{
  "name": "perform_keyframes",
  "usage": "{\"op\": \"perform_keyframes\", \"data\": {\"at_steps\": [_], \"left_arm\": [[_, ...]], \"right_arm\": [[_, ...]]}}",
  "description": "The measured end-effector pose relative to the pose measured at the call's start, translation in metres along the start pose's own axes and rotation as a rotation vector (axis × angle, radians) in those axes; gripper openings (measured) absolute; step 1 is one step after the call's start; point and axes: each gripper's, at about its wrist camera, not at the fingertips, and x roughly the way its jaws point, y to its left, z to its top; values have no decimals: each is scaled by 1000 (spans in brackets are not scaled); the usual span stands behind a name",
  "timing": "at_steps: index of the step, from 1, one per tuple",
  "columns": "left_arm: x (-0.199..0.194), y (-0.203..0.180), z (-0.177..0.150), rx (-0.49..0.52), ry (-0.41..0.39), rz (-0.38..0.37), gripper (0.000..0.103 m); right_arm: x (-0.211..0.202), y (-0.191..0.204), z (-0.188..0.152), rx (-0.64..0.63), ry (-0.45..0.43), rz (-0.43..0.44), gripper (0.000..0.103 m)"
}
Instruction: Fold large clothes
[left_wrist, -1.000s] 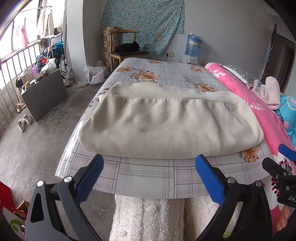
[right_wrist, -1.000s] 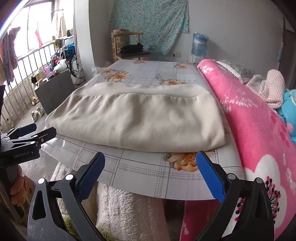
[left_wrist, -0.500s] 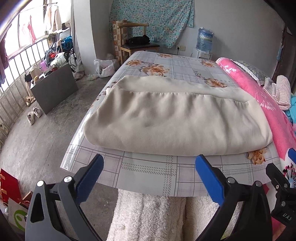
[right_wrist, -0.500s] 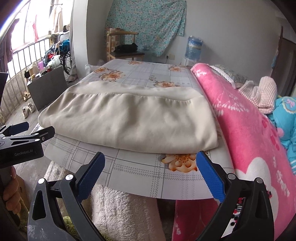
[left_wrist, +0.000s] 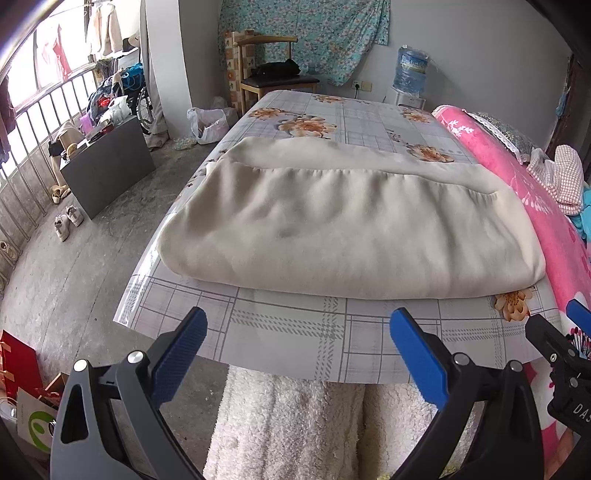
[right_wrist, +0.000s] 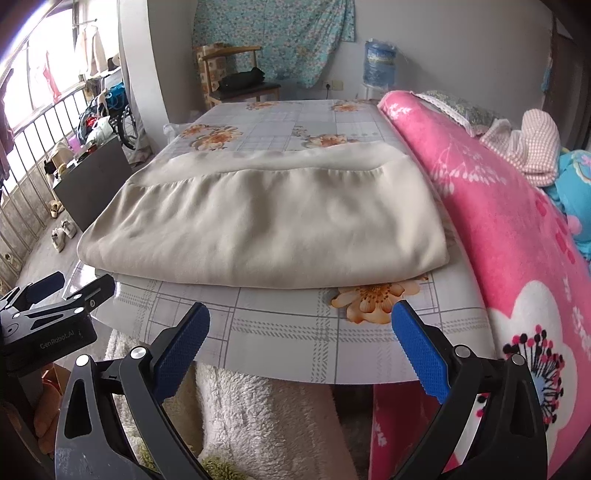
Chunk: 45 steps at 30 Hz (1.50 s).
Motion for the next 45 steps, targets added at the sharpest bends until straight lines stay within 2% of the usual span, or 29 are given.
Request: {"op": "perform_keyframes", "data": {"at_steps": [9, 45], "left_arm": [[-2, -6, 0, 14, 1, -5, 97], [7, -16, -5, 30, 49, -36, 97]], "right_arm": [[3, 1, -3, -17, 24, 3, 95], [1, -2, -2, -17, 18, -6, 95]]}}
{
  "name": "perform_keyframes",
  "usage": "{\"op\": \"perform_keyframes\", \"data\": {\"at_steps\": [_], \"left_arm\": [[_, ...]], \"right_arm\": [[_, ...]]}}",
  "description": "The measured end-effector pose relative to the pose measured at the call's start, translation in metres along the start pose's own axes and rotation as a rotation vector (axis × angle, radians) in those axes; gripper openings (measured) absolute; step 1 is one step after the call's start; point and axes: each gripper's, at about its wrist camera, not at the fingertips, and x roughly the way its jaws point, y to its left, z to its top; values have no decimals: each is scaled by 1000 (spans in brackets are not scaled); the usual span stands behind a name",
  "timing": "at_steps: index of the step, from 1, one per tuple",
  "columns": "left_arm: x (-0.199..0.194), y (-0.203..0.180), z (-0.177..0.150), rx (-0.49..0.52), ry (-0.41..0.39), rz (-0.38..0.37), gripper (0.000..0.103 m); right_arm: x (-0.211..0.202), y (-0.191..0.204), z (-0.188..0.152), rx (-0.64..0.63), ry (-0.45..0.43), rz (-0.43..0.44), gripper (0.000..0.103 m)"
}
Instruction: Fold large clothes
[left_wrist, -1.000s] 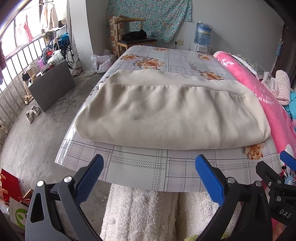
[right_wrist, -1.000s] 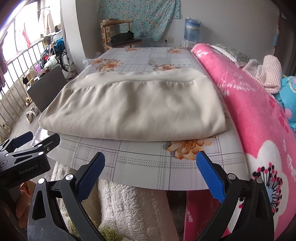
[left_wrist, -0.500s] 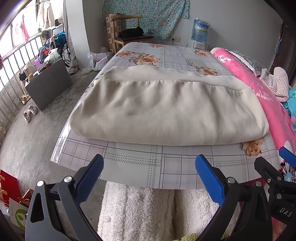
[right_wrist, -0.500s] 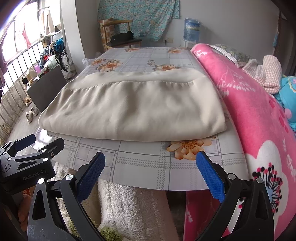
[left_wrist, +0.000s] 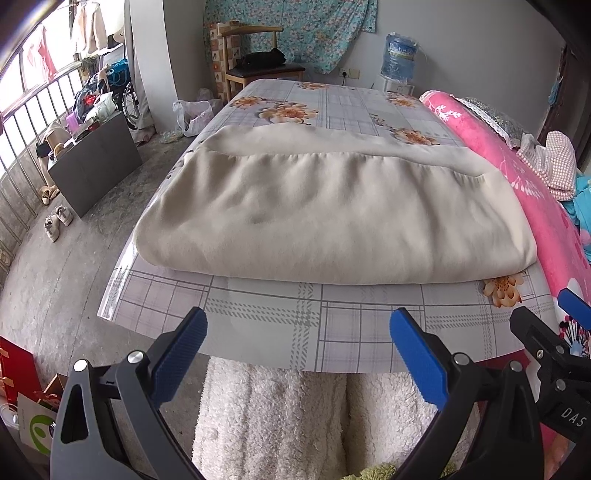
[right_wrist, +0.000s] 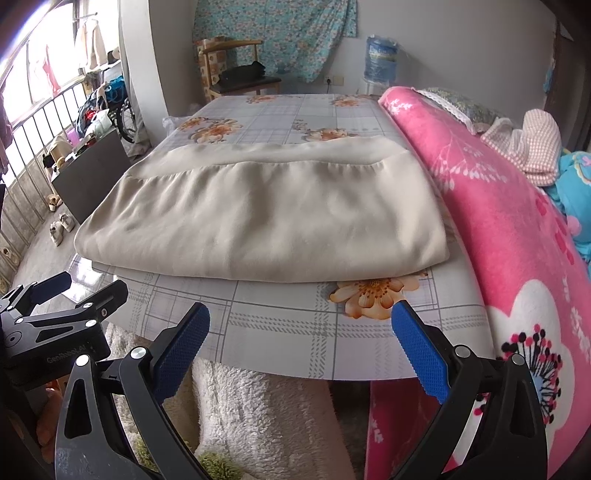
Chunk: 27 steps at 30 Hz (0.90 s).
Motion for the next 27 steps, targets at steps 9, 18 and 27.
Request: {"op": "perform_keyframes", "data": {"at_steps": [9, 18, 27], "left_arm": [[-1, 0, 0, 0, -2, -1, 97], [-1, 0, 0, 0, -3, -1, 97], [-2, 0, 0, 0, -3, -2, 97]], "right_arm": [[1, -2, -1, -4, 0, -4, 95], [2, -2, -1, -5, 1, -4, 95], [2, -2, -1, -6, 1, -4, 95]]}}
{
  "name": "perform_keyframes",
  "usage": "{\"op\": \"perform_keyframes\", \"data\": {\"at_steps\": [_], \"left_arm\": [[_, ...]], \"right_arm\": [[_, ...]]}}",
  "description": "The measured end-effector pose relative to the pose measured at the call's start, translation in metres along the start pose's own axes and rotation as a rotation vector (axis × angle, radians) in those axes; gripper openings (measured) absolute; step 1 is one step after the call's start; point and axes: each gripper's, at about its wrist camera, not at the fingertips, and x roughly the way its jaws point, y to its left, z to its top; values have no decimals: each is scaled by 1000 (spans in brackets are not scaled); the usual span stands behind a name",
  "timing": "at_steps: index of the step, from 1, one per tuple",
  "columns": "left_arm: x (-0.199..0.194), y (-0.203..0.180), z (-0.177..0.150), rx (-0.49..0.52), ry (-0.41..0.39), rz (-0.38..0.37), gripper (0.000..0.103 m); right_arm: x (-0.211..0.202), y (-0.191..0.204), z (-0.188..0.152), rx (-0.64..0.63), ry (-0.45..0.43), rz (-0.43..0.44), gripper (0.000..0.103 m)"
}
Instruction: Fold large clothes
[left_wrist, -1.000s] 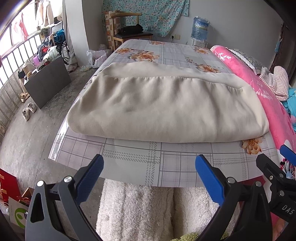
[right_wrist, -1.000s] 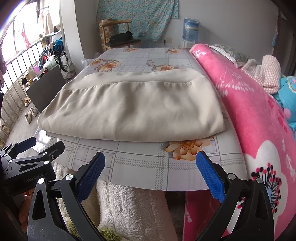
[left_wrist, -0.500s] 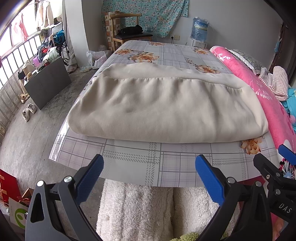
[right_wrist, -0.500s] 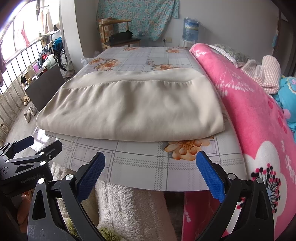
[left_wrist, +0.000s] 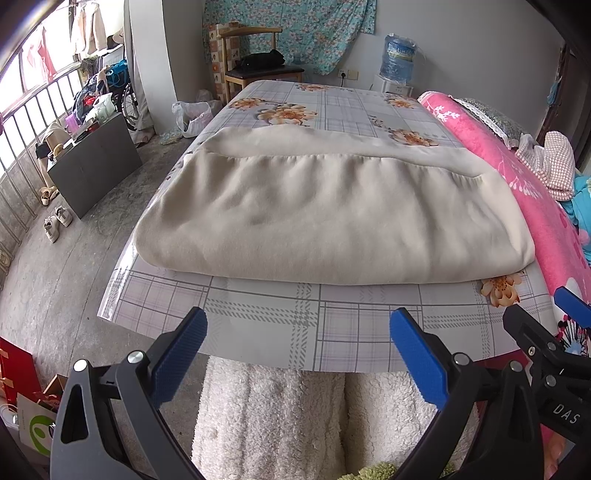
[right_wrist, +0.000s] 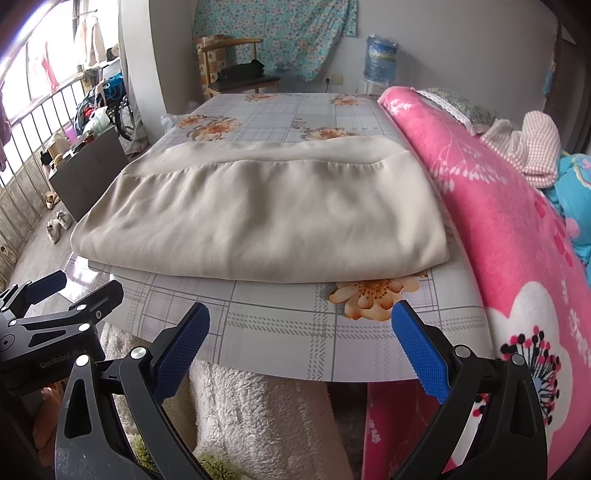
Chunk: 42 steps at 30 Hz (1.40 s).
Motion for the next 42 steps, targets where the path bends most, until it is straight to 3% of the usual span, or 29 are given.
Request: {"op": "perform_keyframes", "data": {"at_steps": [42], "left_arm": [[0, -1, 0, 0, 1, 5, 97]], "right_arm": [[2, -1, 0, -10, 8, 7, 95]]}}
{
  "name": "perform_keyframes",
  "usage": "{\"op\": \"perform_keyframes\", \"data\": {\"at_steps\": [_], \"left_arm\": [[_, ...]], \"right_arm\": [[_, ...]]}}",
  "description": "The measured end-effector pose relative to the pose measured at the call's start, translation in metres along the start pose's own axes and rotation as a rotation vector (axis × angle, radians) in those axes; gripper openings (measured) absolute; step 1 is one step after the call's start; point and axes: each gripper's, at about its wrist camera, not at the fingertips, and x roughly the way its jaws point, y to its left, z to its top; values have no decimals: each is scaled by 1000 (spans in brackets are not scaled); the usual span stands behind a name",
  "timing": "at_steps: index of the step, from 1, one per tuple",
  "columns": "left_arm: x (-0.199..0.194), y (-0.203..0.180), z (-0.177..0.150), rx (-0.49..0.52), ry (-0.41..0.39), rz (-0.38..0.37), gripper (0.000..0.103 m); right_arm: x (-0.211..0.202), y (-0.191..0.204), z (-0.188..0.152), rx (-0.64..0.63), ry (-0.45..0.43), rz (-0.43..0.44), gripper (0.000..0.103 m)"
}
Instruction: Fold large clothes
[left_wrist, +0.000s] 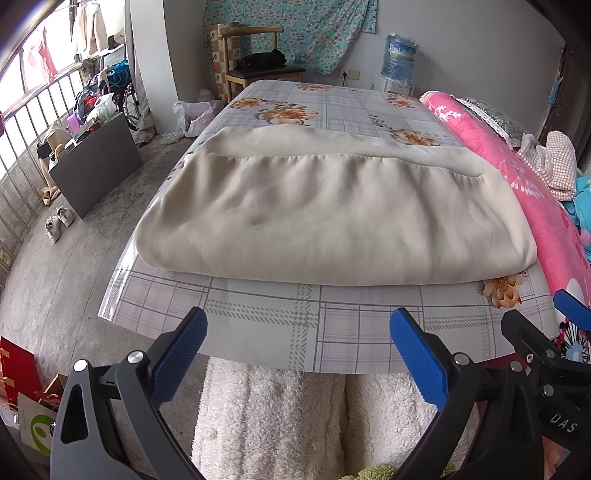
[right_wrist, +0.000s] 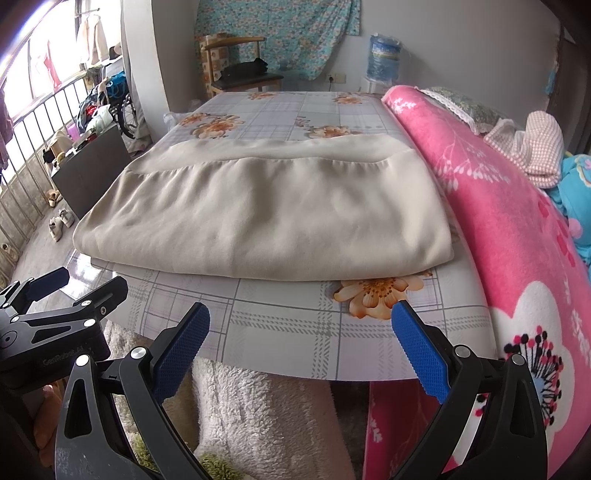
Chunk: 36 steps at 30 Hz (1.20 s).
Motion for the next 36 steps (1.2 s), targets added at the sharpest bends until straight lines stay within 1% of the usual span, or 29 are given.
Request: {"op": "perform_keyframes", "data": {"at_steps": [36], "left_arm": [[0, 1, 0, -2, -3, 6, 97]], "right_arm": [[0, 2, -1, -6, 7, 11, 95]]}}
